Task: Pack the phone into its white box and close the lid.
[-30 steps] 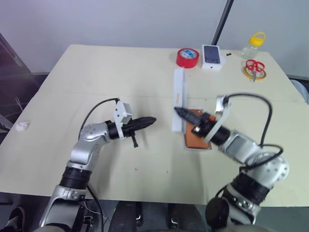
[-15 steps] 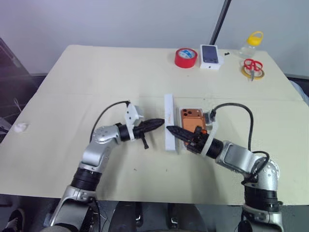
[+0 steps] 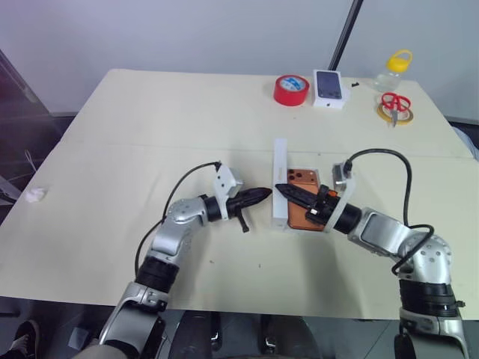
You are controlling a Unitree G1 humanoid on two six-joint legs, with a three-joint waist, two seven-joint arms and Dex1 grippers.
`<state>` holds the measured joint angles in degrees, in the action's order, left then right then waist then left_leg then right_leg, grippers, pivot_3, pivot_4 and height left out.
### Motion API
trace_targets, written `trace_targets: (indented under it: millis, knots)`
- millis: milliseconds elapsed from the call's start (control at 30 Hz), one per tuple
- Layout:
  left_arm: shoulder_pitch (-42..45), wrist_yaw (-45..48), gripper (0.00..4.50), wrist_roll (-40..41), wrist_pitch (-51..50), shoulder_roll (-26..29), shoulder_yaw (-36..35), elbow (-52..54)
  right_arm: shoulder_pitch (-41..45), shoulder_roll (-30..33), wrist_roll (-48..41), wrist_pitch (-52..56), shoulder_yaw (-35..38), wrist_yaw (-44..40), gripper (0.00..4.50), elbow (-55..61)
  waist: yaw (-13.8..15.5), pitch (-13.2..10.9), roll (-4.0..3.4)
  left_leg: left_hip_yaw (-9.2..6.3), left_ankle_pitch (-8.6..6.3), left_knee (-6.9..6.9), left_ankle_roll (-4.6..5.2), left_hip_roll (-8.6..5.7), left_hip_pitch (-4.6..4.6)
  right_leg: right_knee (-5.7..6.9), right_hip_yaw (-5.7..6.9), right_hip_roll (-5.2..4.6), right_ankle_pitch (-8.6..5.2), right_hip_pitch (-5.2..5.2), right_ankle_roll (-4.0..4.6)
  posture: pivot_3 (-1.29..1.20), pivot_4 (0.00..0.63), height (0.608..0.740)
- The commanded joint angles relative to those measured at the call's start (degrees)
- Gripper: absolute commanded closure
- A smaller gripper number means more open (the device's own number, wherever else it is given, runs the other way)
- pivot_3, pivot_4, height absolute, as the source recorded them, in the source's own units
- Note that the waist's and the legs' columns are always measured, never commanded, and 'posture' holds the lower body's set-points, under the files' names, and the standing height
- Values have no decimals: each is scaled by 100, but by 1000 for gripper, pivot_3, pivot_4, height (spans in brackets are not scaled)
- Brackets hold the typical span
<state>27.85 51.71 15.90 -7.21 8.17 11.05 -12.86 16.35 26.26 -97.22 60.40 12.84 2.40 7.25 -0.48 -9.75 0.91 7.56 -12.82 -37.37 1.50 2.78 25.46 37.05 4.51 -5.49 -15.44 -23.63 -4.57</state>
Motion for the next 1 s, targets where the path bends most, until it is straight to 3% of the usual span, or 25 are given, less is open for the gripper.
trace_targets:
  millis: [33, 233, 367, 533, 667, 800, 900, 1000]
  knots:
    - [222, 3, 4478, -18, 159, -199, 83, -39, -104, 295, 396, 15, 57, -178, 4500, -140, 5, 0, 0, 0, 0, 0, 0, 0, 0, 0, 0, 0, 0, 0, 0, 0, 150, 733]
    - [325, 49, 4478, -85, 232, -366, 148, -187, -159, 548, 926, 68, -44, -706, 4500, -308, 15, 1, 1, 0, -2, -1, 3, -1, -3, -5, 1, 0, 0, 6, 0, 0, 150, 733]
    - [217, 91, 4500, -111, 207, -365, 222, -160, -167, 694, 1091, -15, 218, -905, 3176, -412, 56, 1, 1, -1, -3, -4, 5, -2, -2, -6, 1, -2, 0, 7, 0, 0, 150, 733]
    - [243, 42, 4500, -228, 277, -526, 342, -334, -505, 1231, 1509, -135, 737, -1396, 554, -346, 136, 1, 1, 0, -5, -6, 9, -4, 0, -9, 1, -3, -1, 7, 1, 0, 150, 733]
    - [448, -20, 4500, -306, 398, -771, 372, -700, -800, 1773, 2399, -471, 932, -1952, 554, -212, 120, 0, 3, 1, -7, -9, 12, -5, 1, -12, 1, -3, -1, 7, 2, 0, 150, 733]
    - [677, -13, 4500, -346, 523, -912, 345, -1012, -641, 1812, 3108, -987, 1175, -1929, 554, -370, 91, 0, 2, 1, -8, -8, 12, 0, 0, -10, 1, 5, -1, 2, 2, 0, 150, 733]
    - [776, 54, 4500, -360, 609, -857, 299, -1126, -717, 1753, 3673, -1334, 1093, -2038, 1358, -232, 106, 0, 1, 1, -7, -2, 12, 1, 1, -10, 1, 16, -1, -2, -1, 0, 150, 733]
    - [844, 77, 4500, -290, 495, -670, 154, -1069, -969, 1761, 4825, -2144, 577, -2335, 2883, -10, 116, 0, 2, 0, -7, 1, 12, 2, 2, -10, 1, 20, -2, -4, -4, 0, 150, 733]
